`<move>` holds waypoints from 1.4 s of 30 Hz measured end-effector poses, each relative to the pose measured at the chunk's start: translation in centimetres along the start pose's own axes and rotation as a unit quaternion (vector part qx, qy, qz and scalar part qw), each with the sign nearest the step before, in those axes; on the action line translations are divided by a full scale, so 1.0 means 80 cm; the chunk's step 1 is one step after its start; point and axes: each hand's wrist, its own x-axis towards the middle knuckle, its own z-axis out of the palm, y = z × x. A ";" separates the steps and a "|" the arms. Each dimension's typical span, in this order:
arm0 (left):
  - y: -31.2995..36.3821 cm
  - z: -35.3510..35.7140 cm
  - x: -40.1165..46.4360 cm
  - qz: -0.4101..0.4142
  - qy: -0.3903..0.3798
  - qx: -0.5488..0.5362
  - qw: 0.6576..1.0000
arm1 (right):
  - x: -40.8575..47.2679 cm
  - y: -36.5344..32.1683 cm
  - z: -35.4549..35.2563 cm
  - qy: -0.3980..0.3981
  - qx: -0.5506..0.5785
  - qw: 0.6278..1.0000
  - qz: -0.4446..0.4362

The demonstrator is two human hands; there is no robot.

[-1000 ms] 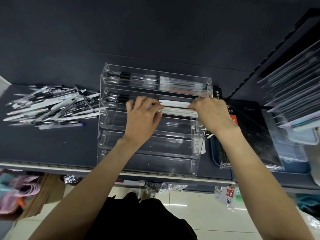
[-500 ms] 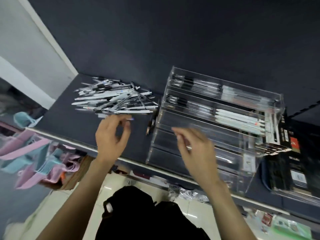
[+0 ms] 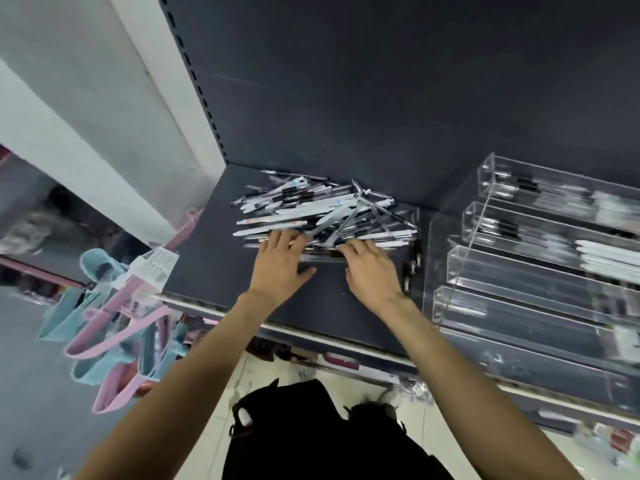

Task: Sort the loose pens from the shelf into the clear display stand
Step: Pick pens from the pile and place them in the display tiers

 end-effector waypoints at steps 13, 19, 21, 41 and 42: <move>-0.019 0.016 0.006 0.089 0.045 0.050 0.994 | 0.033 -0.016 -0.011 -0.102 -0.101 0.990 -0.006; -0.003 0.021 0.005 0.132 0.057 0.074 0.987 | 0.030 -0.010 -0.012 -0.117 -0.177 0.974 -0.080; 0.004 0.022 0.006 0.136 0.052 0.096 0.985 | 0.026 -0.008 -0.012 -0.114 -0.198 0.969 -0.097; 0.000 -0.059 0.003 0.114 0.102 0.047 0.987 | 0.008 0.054 -0.101 0.201 -0.198 0.952 -0.118; -0.002 -0.067 -0.001 0.057 0.052 -0.028 0.997 | 0.006 0.058 -0.111 0.230 -0.139 0.959 -0.093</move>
